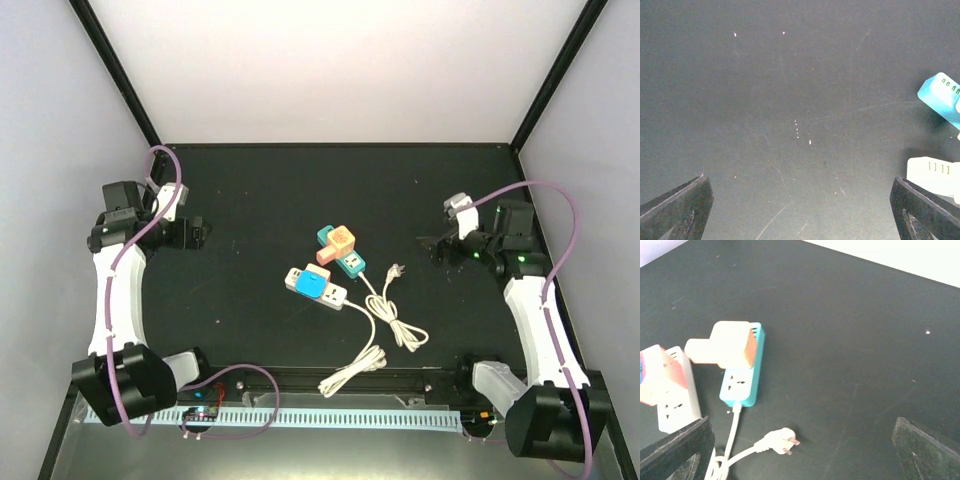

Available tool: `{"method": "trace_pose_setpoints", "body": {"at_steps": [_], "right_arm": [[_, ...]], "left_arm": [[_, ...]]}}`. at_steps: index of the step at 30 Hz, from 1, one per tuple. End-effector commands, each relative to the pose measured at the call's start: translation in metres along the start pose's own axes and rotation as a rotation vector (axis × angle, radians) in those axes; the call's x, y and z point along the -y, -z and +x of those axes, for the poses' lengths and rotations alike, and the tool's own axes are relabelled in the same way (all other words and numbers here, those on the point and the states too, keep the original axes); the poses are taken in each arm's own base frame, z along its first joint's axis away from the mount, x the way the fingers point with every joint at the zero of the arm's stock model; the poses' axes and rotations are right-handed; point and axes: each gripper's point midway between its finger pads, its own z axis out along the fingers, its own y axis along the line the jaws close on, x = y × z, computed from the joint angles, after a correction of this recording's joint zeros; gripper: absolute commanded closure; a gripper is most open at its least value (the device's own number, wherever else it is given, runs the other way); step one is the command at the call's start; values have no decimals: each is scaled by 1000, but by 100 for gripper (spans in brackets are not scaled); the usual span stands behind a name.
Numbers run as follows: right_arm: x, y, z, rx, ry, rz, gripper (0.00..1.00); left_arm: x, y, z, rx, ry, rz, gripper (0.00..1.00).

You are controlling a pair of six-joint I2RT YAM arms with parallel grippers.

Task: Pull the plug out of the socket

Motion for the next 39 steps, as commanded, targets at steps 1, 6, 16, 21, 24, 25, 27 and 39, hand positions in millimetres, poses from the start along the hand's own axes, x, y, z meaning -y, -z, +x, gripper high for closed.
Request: {"method": "trace_pose_setpoints", "body": {"at_steps": [1, 6, 16, 21, 24, 25, 27, 39], "right_arm": [[-30, -4, 8, 11, 162, -105, 0], [-62, -15, 27, -17, 279, -215, 0], [-137, -43, 63, -75, 519, -404, 0], [-165, -55, 65, -67, 579, -467, 0], [-177, -63, 64, -60, 579, -505, 0], [-178, -65, 64, -59, 571, -515, 0], [-182, -66, 60, -51, 566, -534, 0], [-180, -62, 61, -61, 561, -522, 0]], "left_arm": [[8, 11, -7, 62, 1, 22, 1], [15, 14, -7, 77, 10, 47, 1], [51, 28, -1, 124, -114, 203, 1], [93, 35, 15, 134, -322, 336, 1], [124, 38, 27, 161, -497, 422, 1], [133, 38, 31, 180, -559, 441, 1], [150, 39, 37, 221, -682, 450, 1], [211, 17, 59, 260, -1186, 477, 1]]}}
